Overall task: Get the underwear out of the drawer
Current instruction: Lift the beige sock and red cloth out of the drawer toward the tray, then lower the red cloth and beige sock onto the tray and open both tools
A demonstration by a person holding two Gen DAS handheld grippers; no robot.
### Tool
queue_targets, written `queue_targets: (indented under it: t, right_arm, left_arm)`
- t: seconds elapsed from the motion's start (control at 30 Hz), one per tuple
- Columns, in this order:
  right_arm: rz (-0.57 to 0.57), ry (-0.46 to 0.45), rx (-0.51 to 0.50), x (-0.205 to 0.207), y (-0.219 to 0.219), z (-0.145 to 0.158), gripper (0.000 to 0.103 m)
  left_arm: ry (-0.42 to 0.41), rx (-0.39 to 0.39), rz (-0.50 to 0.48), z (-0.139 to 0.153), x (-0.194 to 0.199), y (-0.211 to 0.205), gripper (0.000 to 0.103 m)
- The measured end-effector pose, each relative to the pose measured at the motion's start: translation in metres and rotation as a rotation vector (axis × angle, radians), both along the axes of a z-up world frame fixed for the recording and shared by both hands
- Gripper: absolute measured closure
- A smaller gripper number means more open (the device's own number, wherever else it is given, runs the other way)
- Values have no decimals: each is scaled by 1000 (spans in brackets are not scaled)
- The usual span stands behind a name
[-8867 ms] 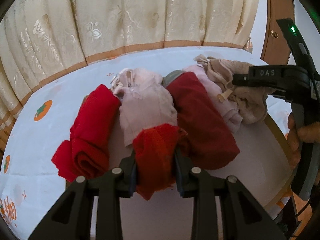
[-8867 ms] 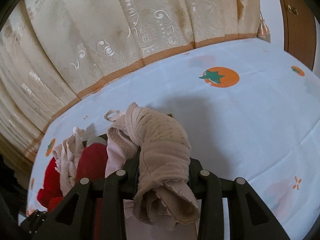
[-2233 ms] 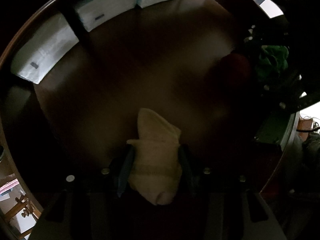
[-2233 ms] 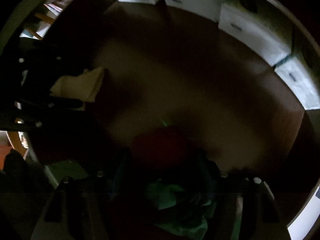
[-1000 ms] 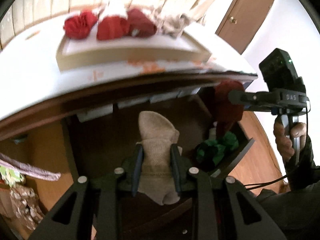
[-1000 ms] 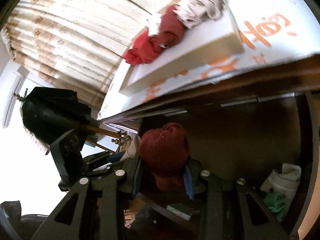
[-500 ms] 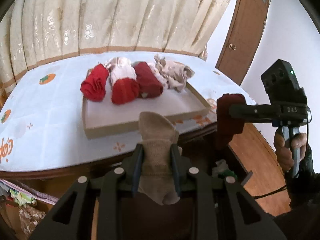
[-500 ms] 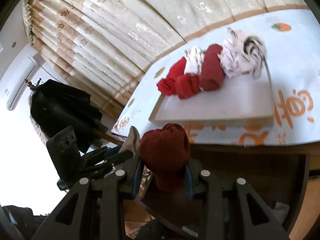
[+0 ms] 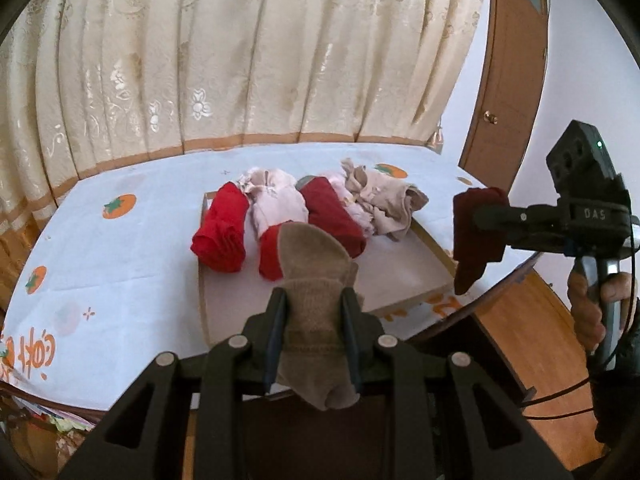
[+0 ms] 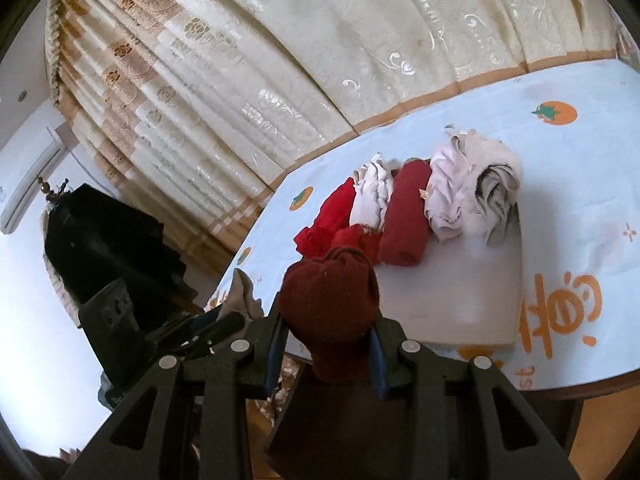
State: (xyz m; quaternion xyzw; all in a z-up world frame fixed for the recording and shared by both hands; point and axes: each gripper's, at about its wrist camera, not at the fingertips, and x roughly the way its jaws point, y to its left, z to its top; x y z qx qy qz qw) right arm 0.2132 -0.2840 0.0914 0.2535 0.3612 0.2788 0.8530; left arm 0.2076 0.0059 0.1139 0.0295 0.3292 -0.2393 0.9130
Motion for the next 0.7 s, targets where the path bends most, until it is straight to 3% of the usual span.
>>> queue_targets:
  t: [0.27,0.7]
  right_arm:
    - [6,28,16,30,29,-10,65]
    - [5,156,44,85,73,-60,65]
  left_arm:
    - [-1,17,47,-14,25,-1,78]
    - [89,6,97,-49,73,3,78]
